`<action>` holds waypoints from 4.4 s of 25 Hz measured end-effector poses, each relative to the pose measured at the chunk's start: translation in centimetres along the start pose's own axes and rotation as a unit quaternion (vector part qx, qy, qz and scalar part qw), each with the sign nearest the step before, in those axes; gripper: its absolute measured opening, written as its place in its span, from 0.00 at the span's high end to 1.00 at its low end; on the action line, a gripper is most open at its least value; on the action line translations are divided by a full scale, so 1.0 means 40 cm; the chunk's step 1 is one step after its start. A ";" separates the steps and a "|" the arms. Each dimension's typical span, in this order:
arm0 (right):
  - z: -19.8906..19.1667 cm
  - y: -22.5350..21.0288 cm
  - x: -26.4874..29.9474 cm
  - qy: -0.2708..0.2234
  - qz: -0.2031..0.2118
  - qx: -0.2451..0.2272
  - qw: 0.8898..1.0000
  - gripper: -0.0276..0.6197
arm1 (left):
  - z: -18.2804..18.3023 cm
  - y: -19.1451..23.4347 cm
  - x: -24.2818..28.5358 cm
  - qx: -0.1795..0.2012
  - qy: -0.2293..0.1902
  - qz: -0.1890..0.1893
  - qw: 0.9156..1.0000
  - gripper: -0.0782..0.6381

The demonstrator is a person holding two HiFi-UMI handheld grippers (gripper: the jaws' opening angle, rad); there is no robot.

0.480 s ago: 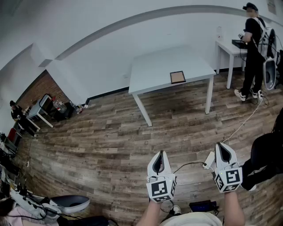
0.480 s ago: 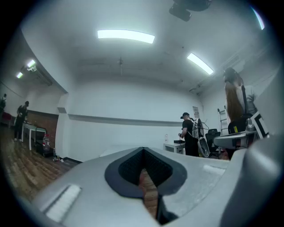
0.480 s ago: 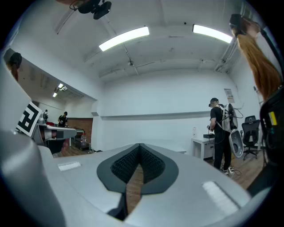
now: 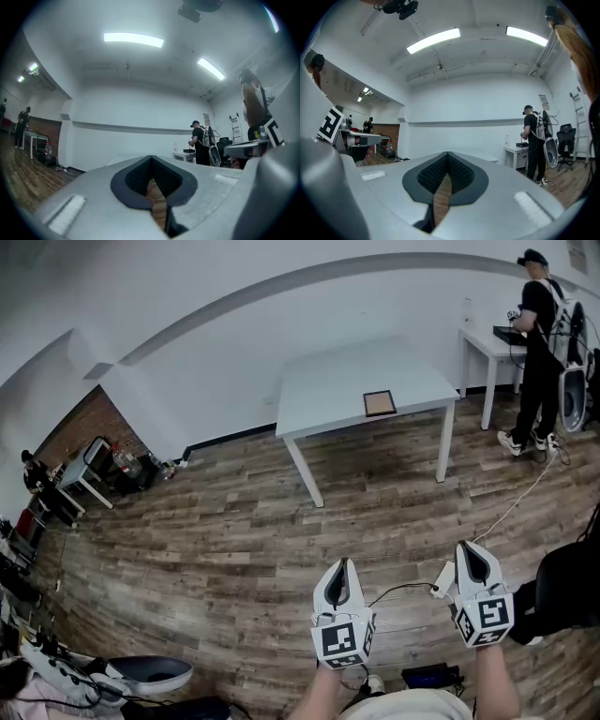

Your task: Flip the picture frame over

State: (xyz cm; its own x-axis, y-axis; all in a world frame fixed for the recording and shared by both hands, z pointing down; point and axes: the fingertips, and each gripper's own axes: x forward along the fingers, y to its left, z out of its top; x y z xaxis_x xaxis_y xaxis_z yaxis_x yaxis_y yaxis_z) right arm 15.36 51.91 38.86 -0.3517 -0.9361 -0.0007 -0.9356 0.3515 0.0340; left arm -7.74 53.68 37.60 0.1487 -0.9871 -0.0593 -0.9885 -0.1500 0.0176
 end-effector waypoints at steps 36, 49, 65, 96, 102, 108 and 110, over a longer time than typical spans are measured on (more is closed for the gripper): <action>-0.041 -0.030 0.367 0.023 0.011 0.035 0.999 0.92 | -0.022 0.128 0.328 -0.011 0.024 0.007 1.000 0.89; -0.045 -0.278 0.607 0.008 0.031 0.041 0.999 0.92 | -0.032 0.003 0.660 -0.007 0.030 0.009 0.999 0.89; -0.134 -0.318 0.883 0.036 0.033 0.032 0.998 0.91 | -0.132 0.079 0.945 -0.019 0.036 -0.004 0.999 0.89; -0.187 -0.319 1.551 0.094 0.004 0.036 0.995 0.89 | -0.219 0.356 1.574 -0.030 0.066 -0.061 0.996 0.89; -0.215 -0.412 1.633 0.096 0.012 0.060 0.993 0.89 | -0.235 0.317 1.687 -0.020 0.060 -0.049 0.997 0.89; -0.251 -0.489 1.688 0.104 0.020 0.081 0.991 0.89 | -0.245 0.275 1.757 -0.004 0.052 -0.041 0.998 0.89; -0.278 -0.495 1.705 0.112 0.023 0.102 0.988 0.89 | -0.250 0.272 1.771 0.000 0.048 -0.039 0.998 0.89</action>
State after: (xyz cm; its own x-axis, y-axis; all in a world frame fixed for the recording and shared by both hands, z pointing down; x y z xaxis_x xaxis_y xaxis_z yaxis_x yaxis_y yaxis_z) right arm 10.25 -19.01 49.26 -0.4003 -0.8900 0.2182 -0.9134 0.3684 -0.1733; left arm -7.70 -18.43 43.58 0.2271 -0.9732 0.0353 -0.9738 -0.2266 0.0175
